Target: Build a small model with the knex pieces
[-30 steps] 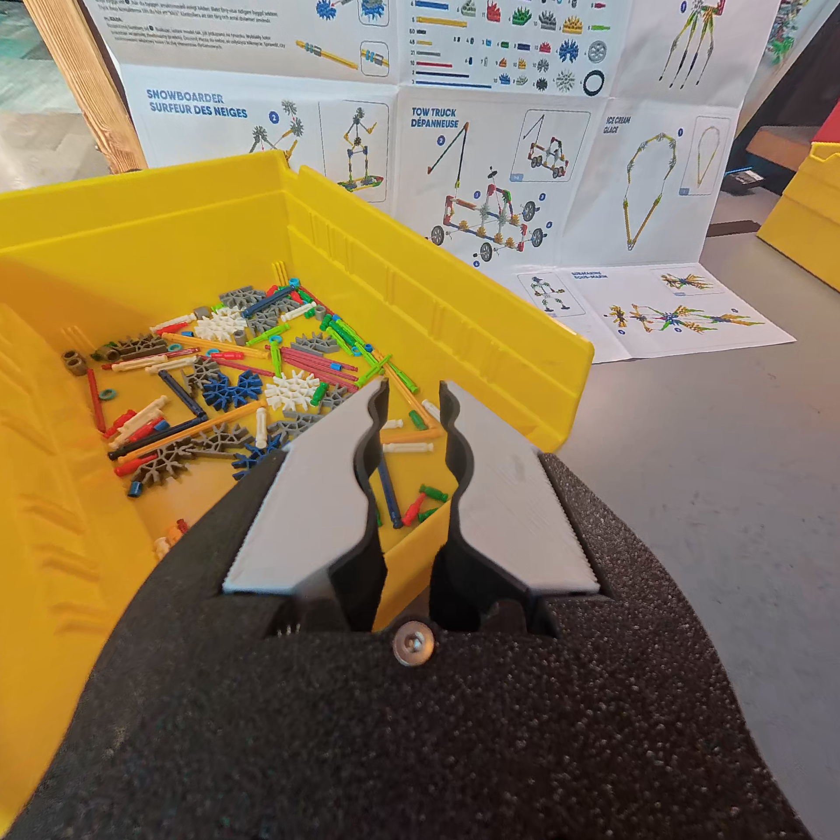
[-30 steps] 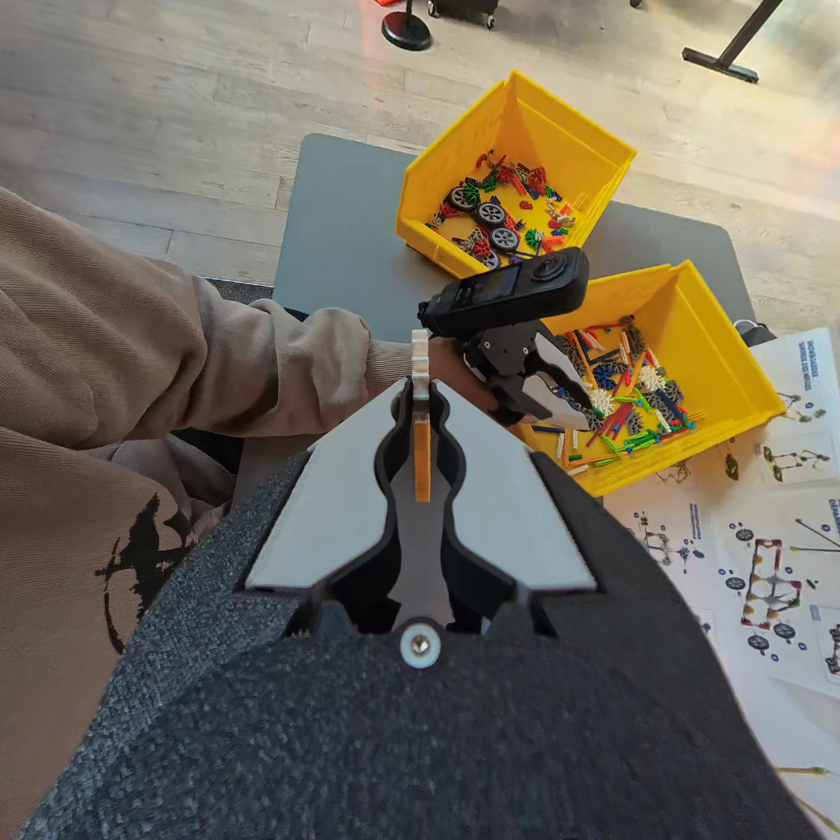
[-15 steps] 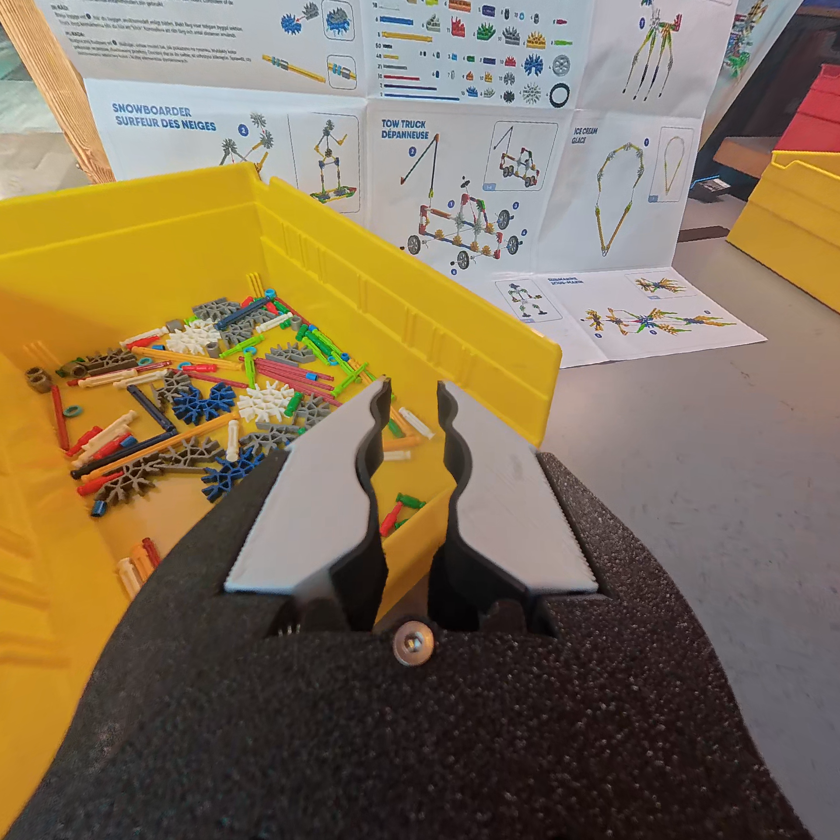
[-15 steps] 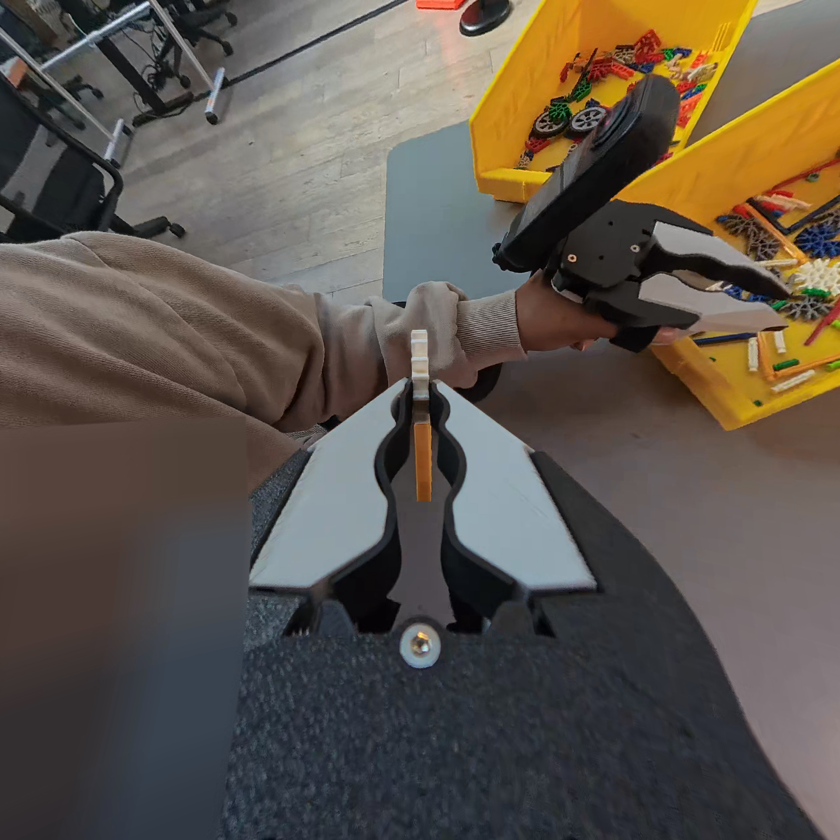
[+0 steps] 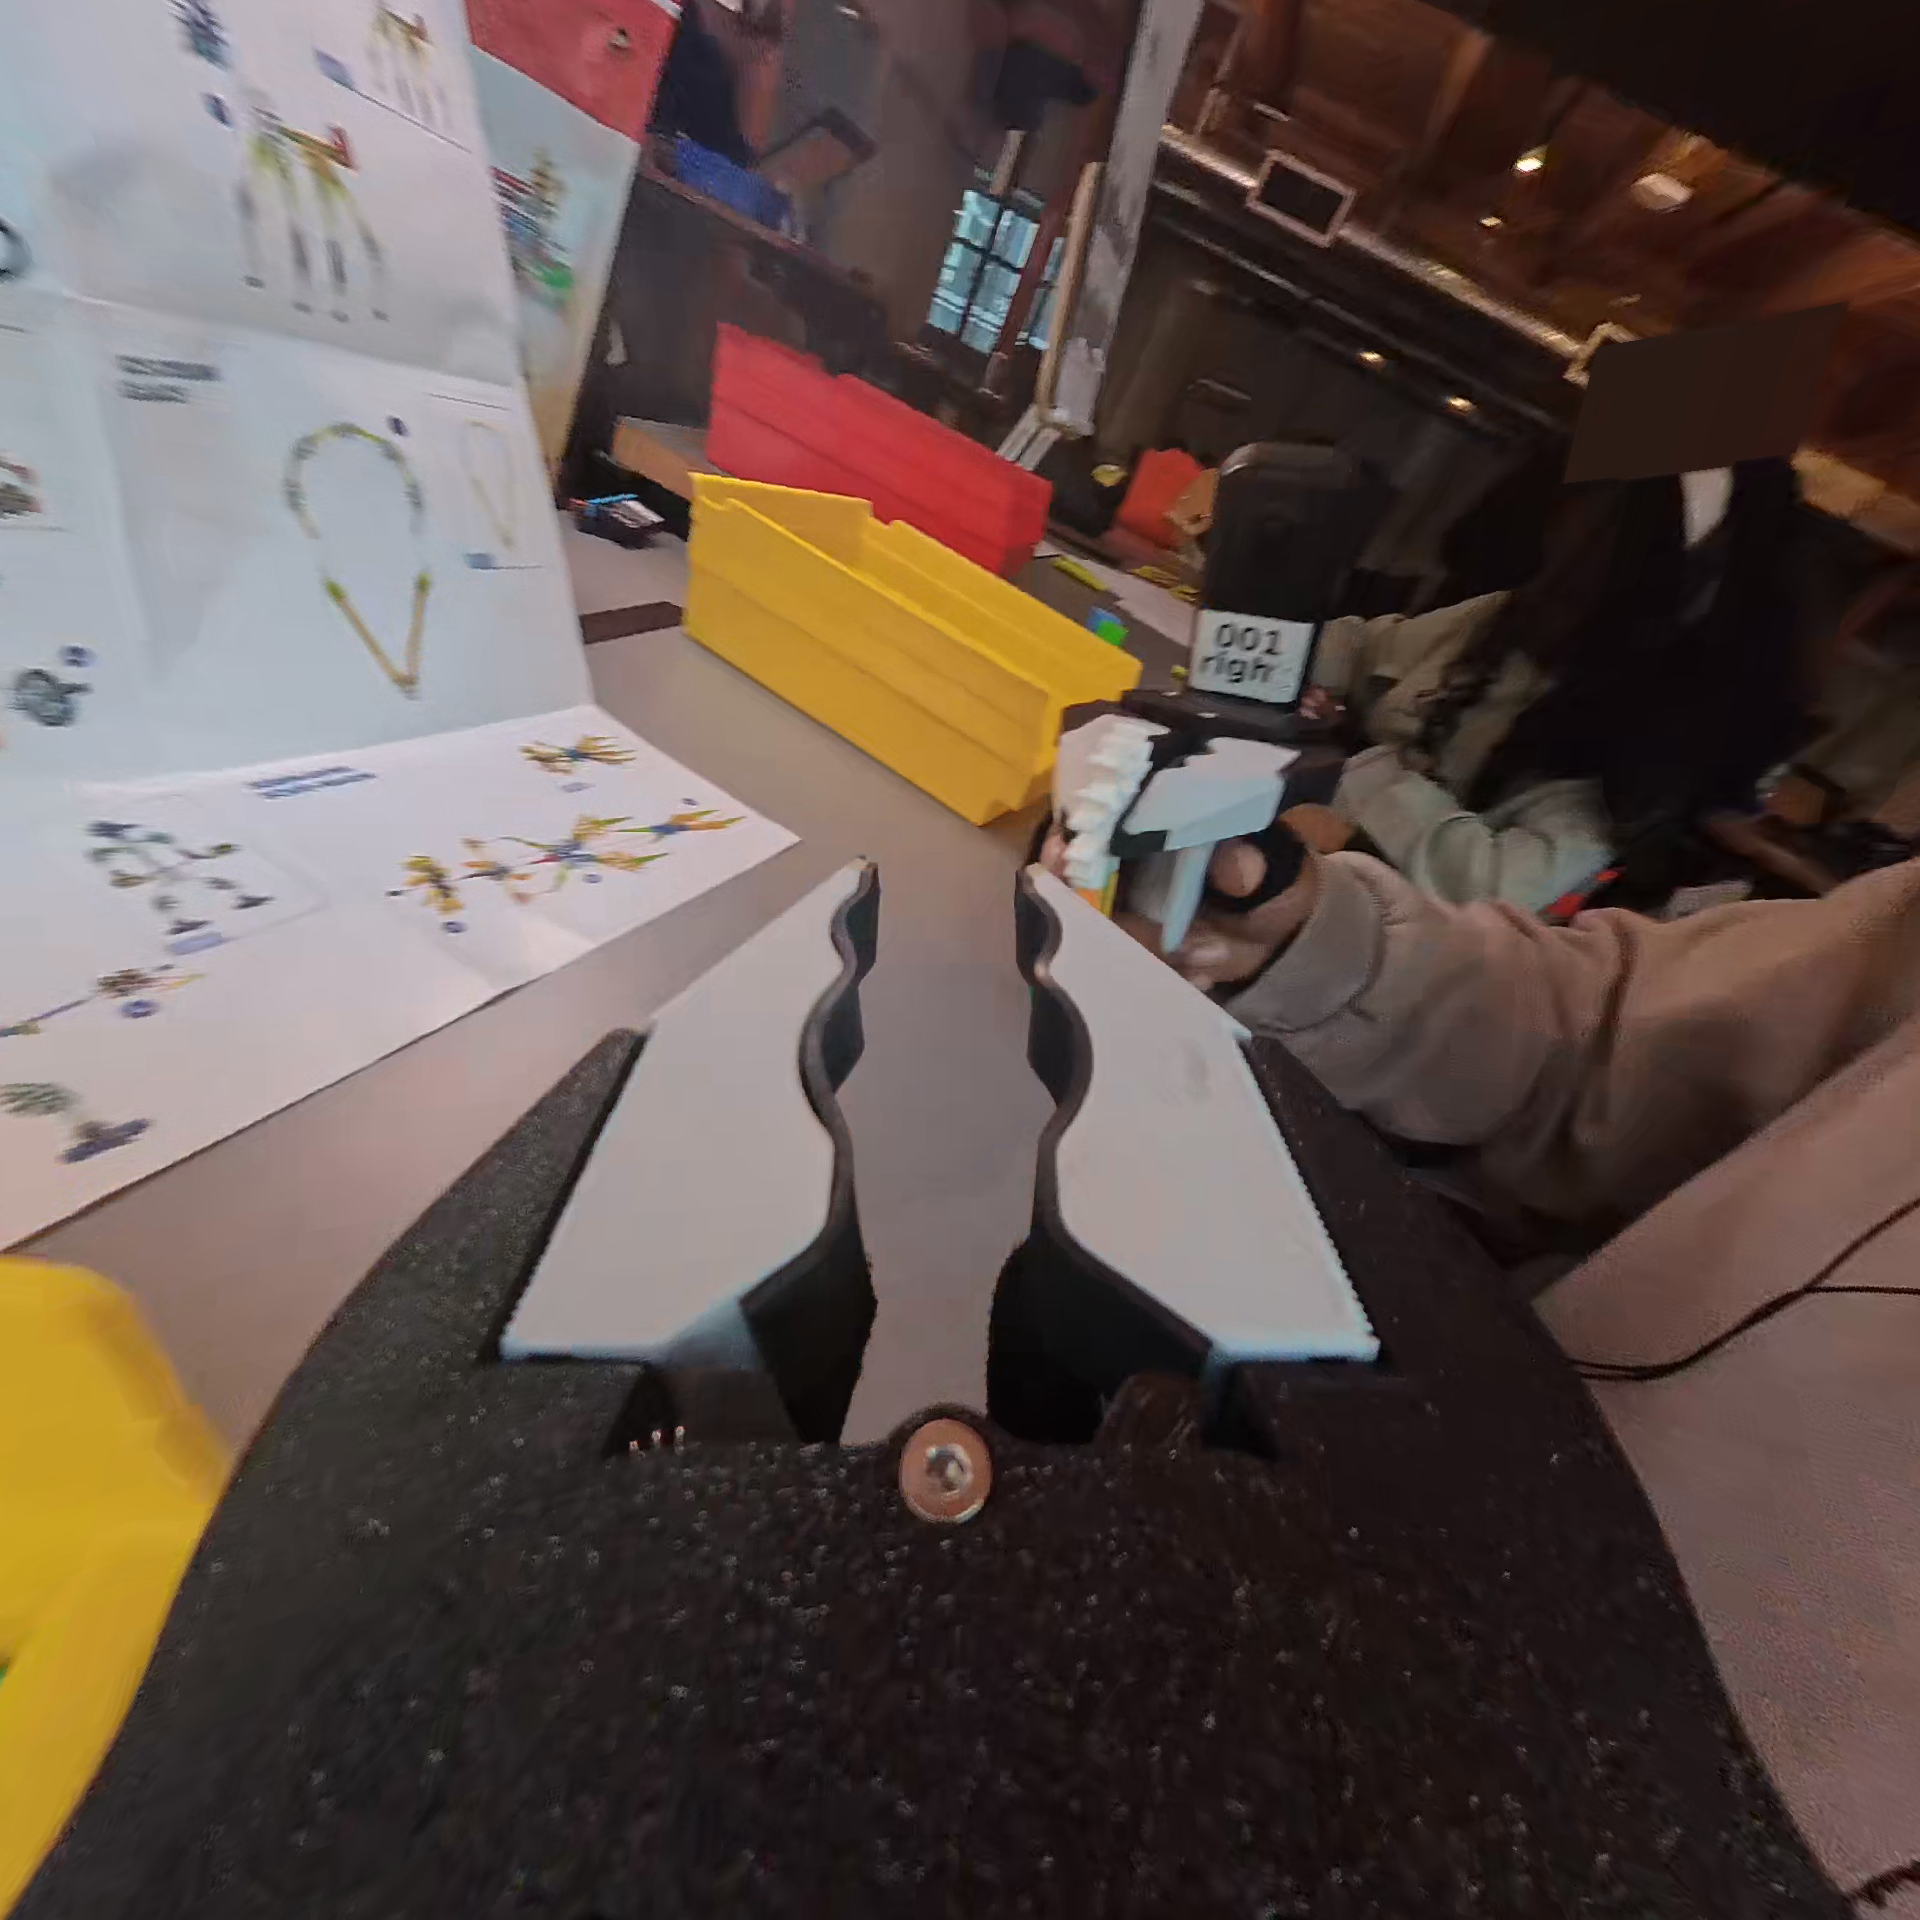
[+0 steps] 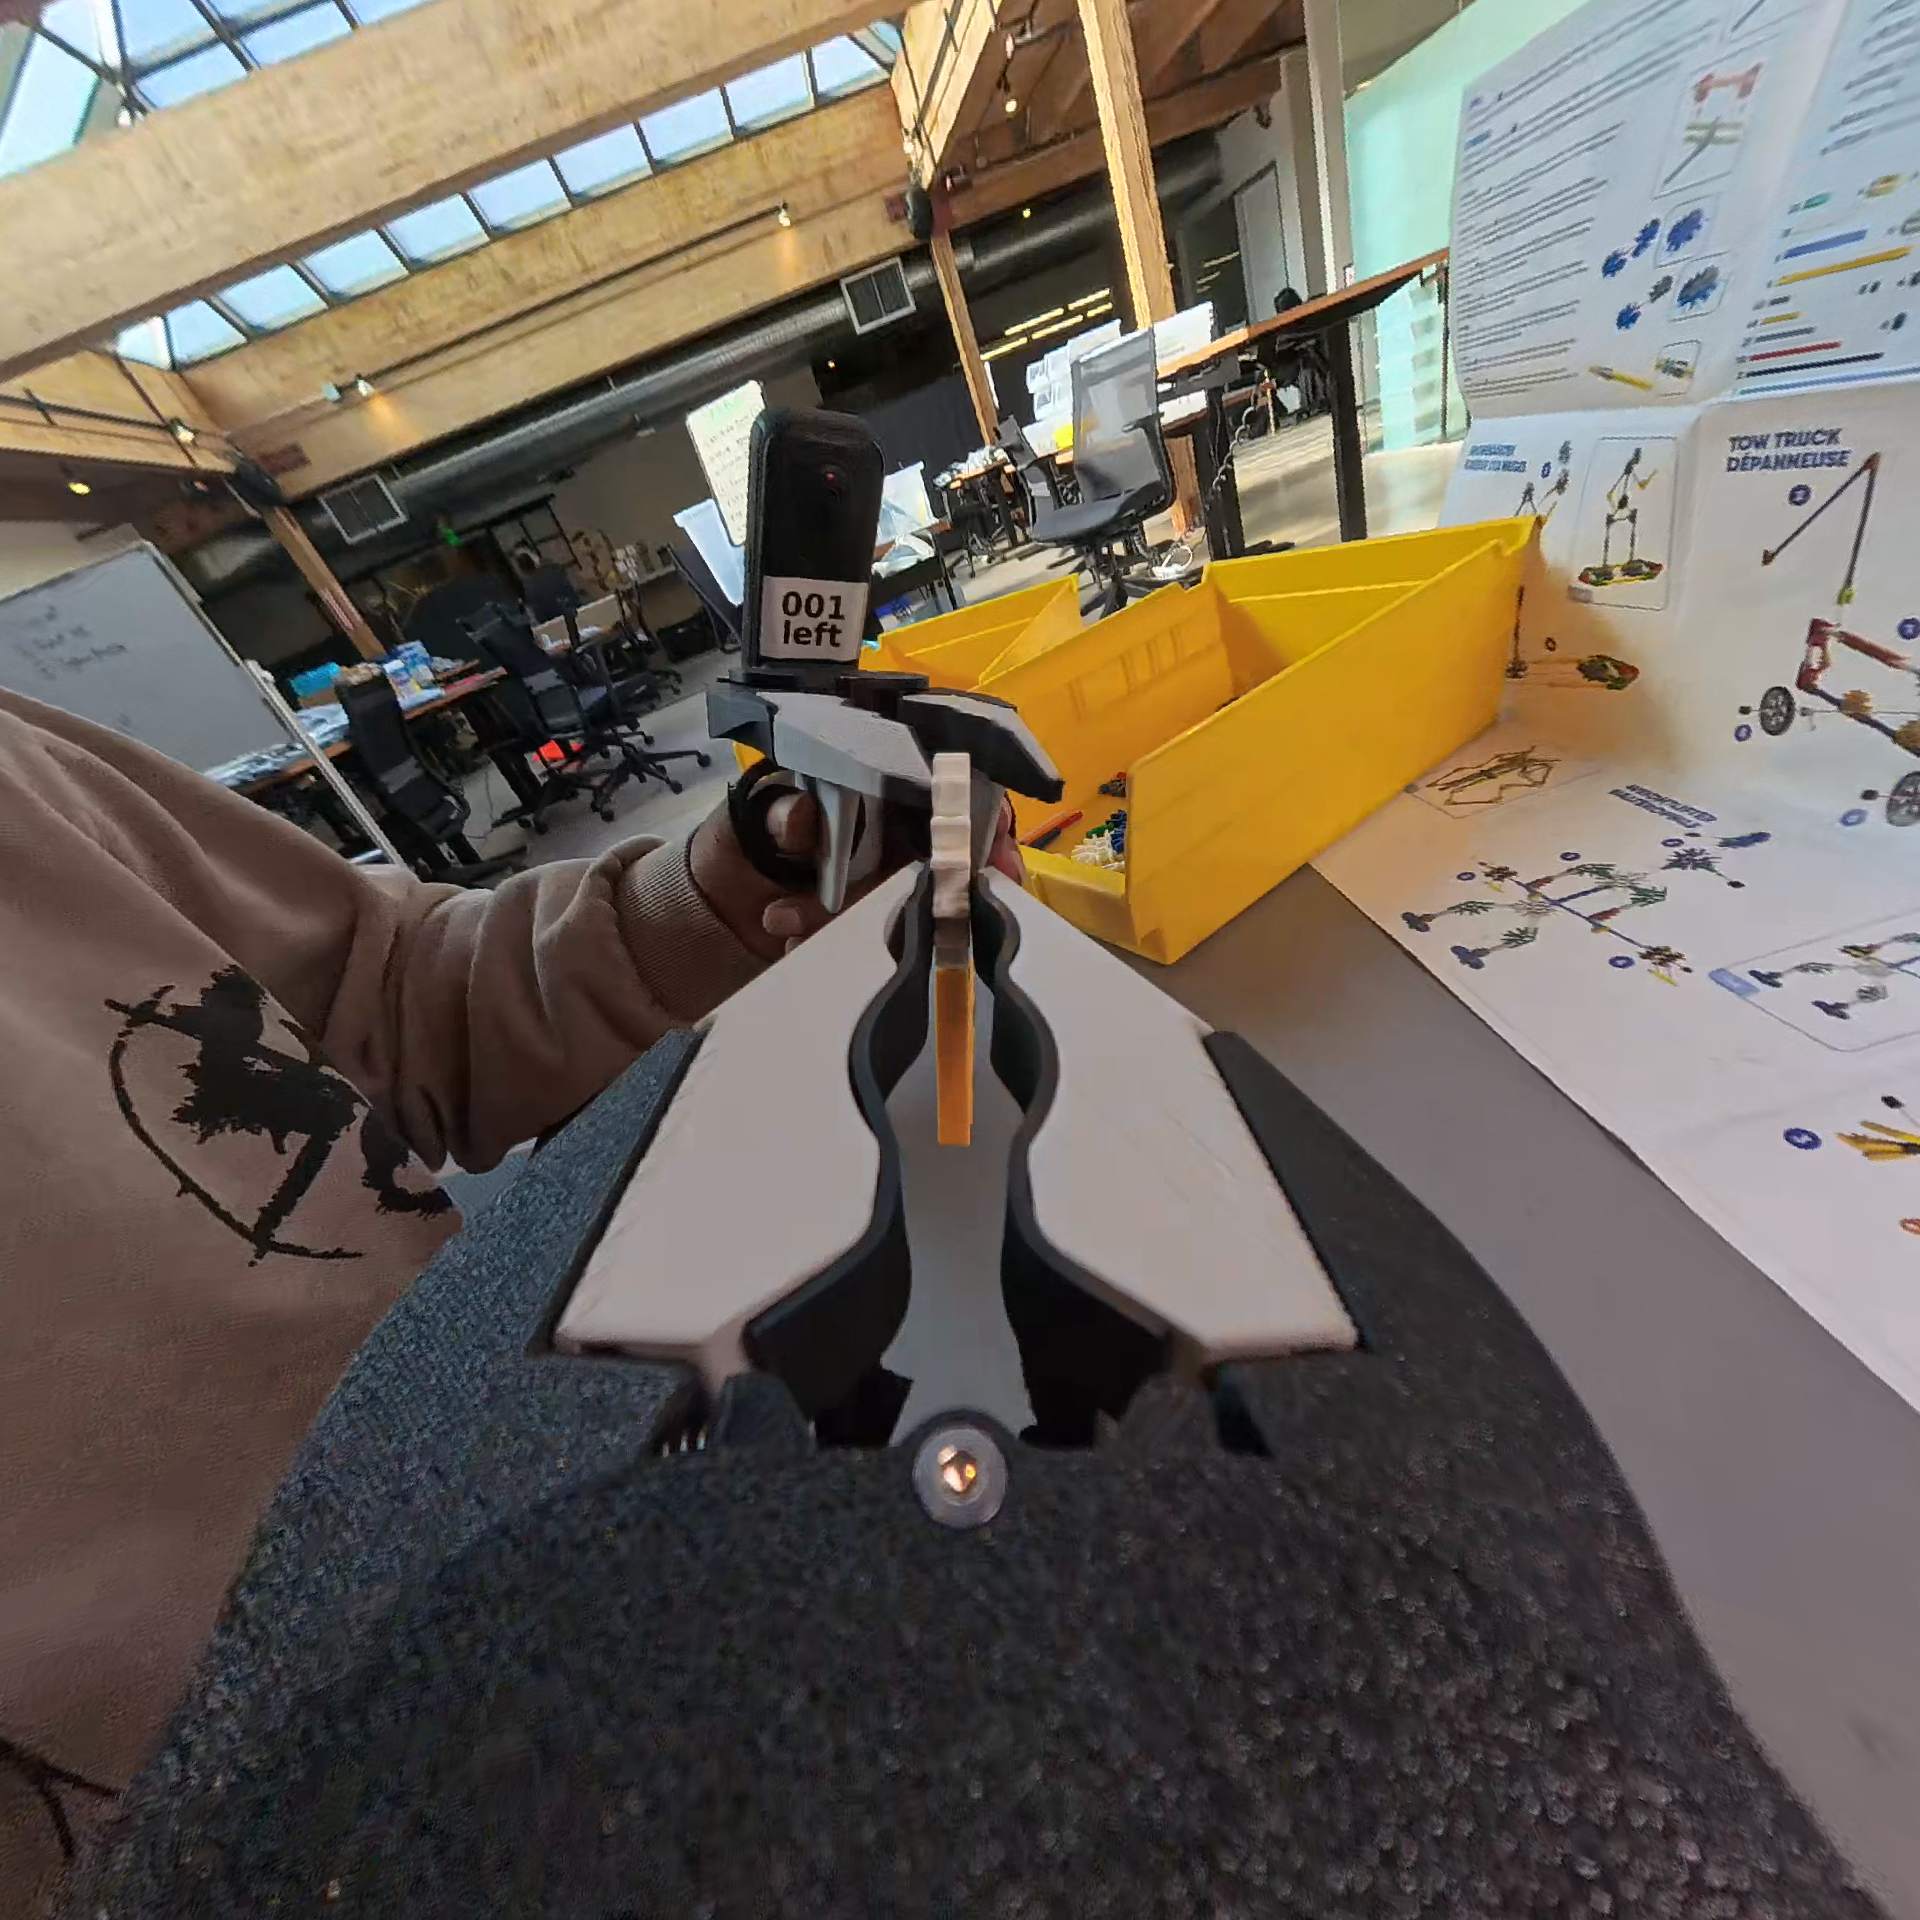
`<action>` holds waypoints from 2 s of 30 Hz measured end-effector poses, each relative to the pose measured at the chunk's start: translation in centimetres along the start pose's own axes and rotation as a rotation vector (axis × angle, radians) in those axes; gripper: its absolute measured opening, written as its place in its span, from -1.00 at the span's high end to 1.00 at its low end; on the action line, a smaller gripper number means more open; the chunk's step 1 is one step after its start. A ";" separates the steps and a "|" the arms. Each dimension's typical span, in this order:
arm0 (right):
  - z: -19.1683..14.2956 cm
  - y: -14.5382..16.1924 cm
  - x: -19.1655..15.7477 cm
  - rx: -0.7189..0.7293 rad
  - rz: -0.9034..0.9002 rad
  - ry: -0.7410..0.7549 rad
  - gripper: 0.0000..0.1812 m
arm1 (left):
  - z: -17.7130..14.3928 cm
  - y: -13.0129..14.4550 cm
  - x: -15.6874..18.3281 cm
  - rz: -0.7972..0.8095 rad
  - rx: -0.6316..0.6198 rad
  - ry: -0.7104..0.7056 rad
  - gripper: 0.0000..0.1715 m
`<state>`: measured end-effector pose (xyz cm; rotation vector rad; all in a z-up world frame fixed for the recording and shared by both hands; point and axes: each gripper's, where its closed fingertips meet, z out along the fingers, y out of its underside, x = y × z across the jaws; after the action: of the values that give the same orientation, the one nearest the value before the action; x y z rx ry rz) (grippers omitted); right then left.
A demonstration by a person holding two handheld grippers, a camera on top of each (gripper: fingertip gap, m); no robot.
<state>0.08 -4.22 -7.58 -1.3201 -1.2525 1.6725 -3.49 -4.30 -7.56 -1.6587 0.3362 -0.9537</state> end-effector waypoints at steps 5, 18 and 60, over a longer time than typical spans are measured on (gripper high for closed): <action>-1.3 0.5 0.7 0.085 0.061 -0.046 0.95 | 3.0 2.8 2.2 -0.146 -0.013 0.207 0.68; -1.1 1.6 -2.5 0.019 0.101 -0.275 0.94 | 4.2 5.9 5.3 0.020 -0.150 0.294 0.94; -0.9 6.2 1.4 -0.251 0.075 -0.048 0.95 | 2.9 6.5 1.1 -0.080 -0.113 0.091 0.94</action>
<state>0.93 -4.72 -13.89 -1.4981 -1.4972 1.6467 1.04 -5.14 -13.16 -1.7450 0.3937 -1.0889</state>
